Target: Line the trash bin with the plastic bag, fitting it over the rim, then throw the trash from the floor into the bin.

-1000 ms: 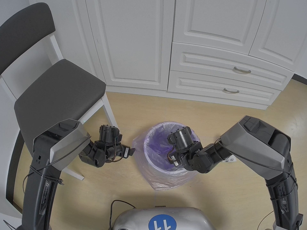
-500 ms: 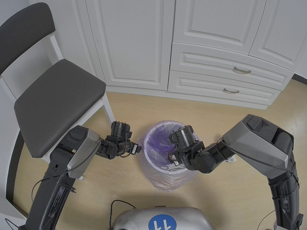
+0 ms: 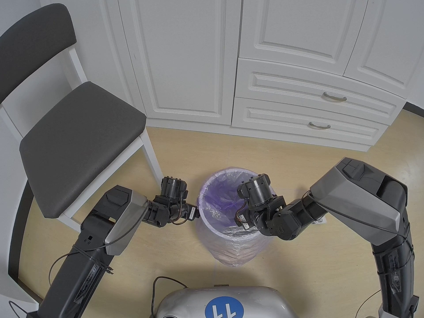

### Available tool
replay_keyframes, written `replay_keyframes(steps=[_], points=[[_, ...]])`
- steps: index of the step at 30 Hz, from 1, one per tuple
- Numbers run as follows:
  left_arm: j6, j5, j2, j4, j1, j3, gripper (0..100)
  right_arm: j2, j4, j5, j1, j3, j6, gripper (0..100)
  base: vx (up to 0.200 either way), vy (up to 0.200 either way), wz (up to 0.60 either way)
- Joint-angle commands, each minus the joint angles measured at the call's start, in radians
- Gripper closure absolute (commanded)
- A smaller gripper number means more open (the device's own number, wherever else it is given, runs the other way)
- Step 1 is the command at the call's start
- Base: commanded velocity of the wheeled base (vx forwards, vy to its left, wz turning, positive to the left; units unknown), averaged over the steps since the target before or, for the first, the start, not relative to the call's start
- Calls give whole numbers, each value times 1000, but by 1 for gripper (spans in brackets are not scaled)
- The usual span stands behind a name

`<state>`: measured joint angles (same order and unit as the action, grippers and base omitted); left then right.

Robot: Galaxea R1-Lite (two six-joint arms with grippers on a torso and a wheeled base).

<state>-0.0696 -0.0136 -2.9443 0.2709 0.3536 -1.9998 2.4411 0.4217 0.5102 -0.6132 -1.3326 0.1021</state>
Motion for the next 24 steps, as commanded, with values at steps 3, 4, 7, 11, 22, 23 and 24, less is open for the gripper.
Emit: replay_keyframes(steps=[3,4,7,11,22,23,24], points=[[63,7,4,36,2,0,0,-39,17,-2,1,42,-1,0,0,0,0],[79,11,11,42,1,0,0,-57,19,-12,4,58,-1,0,0,0,0],[106,26,68,50,-5,53,0,-102,22,-27,7,98,-12,0,0,0,0],[116,23,198,91,-22,240,0,-177,54,-30,16,182,-32,0,0,0,0],[117,34,438,461,-33,865,0,-284,322,-105,81,363,-36,0,0,0,0],[117,35,452,475,-31,892,0,-283,319,-111,92,357,-32,0,0,0,0],[117,35,452,475,-31,892,0,-283,319,-111,92,357,-32,0,0,0,0]])
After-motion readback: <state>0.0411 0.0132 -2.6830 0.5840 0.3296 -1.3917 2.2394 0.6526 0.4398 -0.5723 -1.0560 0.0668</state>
